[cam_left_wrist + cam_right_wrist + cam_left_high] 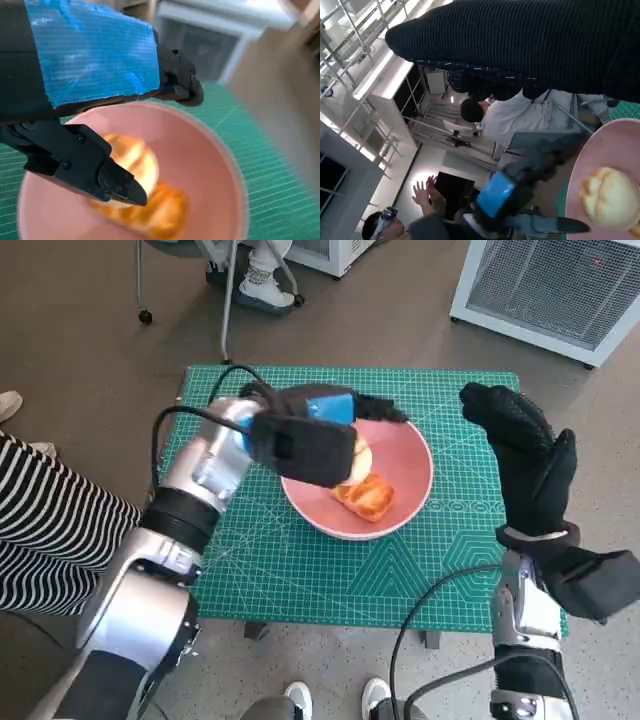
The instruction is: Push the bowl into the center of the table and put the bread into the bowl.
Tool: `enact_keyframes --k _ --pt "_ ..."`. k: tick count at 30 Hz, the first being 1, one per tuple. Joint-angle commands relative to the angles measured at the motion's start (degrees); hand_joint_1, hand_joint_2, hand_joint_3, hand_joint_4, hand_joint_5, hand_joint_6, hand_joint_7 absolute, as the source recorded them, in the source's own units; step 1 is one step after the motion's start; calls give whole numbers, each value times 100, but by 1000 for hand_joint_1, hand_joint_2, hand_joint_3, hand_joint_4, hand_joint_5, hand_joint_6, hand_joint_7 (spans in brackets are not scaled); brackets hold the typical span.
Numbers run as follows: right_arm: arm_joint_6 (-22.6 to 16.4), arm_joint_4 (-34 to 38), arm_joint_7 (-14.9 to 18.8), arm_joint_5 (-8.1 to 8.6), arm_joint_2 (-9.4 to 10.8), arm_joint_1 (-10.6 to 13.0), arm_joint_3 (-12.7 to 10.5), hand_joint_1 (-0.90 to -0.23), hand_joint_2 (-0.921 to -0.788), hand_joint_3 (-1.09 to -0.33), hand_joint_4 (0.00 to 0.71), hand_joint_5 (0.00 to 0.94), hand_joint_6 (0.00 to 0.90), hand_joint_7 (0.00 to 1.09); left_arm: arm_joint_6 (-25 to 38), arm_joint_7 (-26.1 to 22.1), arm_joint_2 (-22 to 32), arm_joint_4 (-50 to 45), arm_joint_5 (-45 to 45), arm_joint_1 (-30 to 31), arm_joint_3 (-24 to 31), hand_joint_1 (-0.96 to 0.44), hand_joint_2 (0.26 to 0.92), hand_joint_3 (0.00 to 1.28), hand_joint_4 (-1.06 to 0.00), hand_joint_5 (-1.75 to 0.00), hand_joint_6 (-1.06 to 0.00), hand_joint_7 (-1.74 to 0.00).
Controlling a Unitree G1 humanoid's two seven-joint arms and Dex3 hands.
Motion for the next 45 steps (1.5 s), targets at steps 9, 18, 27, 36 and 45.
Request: enact_keyframes --k 9,18,27,36,45 --pt "129 -149 -147 -43 -95 -148 -51 -756 -921 -711 196 3 43 595 -742 -809 77 -325 -2030 722 1502 -304 796 2 -96 0 -202 -96" --pt "40 -191 -277 -187 -117 -329 -19 -739 -921 -715 197 3 45 590 -598 -874 -475 -1391 -3580 1565 2461 -366 834 17 -91 -5 -223 -86" --pt "-2 -106 -356 -350 -141 -547 11 -748 -921 -717 198 3 35 583 -505 -180 -1126 -2636 -4037 2362 2659 -406 884 52 -122 -12 -11 -530" --pt "126 -165 -423 -469 -186 -716 48 -765 -921 -728 197 2 55 587 -567 191 -1200 -3121 -3810 2757 2612 -471 907 75 -156 -32 1 -519" --pt "329 -260 -485 -548 -250 -827 114 -765 -921 -728 203 4 65 584 -406 260 -1370 -3327 -4013 2941 2597 -485 912 77 -170 -38 1 -517"
